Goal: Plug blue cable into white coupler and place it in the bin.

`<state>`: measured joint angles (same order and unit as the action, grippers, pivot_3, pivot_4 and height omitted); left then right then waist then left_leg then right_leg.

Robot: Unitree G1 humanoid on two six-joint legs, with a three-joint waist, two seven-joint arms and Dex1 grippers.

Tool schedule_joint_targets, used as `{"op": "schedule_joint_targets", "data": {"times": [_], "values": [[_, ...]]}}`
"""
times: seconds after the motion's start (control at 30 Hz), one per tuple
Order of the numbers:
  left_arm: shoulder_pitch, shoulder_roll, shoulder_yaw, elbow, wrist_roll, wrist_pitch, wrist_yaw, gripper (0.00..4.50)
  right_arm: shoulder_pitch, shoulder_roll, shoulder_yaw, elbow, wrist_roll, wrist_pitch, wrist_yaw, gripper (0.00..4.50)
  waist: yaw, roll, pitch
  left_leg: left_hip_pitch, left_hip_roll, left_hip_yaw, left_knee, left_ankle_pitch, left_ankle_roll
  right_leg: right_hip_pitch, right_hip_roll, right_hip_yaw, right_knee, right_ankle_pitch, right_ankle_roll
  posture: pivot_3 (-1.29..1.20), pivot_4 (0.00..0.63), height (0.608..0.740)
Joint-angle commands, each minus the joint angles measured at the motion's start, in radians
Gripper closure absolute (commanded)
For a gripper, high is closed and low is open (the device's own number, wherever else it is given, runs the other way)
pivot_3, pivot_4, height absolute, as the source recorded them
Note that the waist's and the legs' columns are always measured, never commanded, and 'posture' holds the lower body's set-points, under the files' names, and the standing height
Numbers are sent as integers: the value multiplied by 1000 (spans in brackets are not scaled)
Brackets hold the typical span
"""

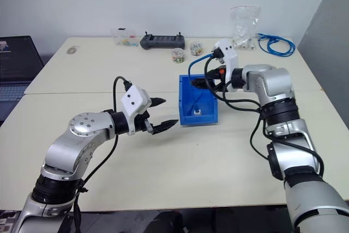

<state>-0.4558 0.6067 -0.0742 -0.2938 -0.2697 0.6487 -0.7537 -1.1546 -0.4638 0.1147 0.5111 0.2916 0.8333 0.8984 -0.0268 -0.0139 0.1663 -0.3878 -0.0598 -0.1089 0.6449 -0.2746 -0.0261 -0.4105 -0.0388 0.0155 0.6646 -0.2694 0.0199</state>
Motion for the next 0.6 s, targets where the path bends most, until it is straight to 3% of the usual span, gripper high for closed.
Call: {"op": "schedule_joint_targets", "data": {"times": [0.03,0.27,0.37,0.6], "values": [[-21,17,36,36,26,-39,26,245,-38,-65,-54,60,-31,-67,-20,25,0,0,0,0,0,0,0,0,0,0,0,0,0,0,0,0,150,740],[-33,-2,41,88,23,-51,46,245,-22,-158,-132,203,-86,-196,-124,25,-3,0,0,0,0,2,0,0,0,0,0,1,0,0,0,0,150,740],[-10,-2,47,72,15,-52,49,245,125,-225,-132,32,-70,-236,-40,25,-1,0,0,-3,0,1,0,0,0,-1,0,1,-1,0,0,0,150,740],[40,24,79,67,12,-67,42,245,618,-314,-277,-534,106,-253,94,25,2,0,0,-7,1,2,3,0,0,-3,-1,0,-1,0,0,0,150,740]]}}
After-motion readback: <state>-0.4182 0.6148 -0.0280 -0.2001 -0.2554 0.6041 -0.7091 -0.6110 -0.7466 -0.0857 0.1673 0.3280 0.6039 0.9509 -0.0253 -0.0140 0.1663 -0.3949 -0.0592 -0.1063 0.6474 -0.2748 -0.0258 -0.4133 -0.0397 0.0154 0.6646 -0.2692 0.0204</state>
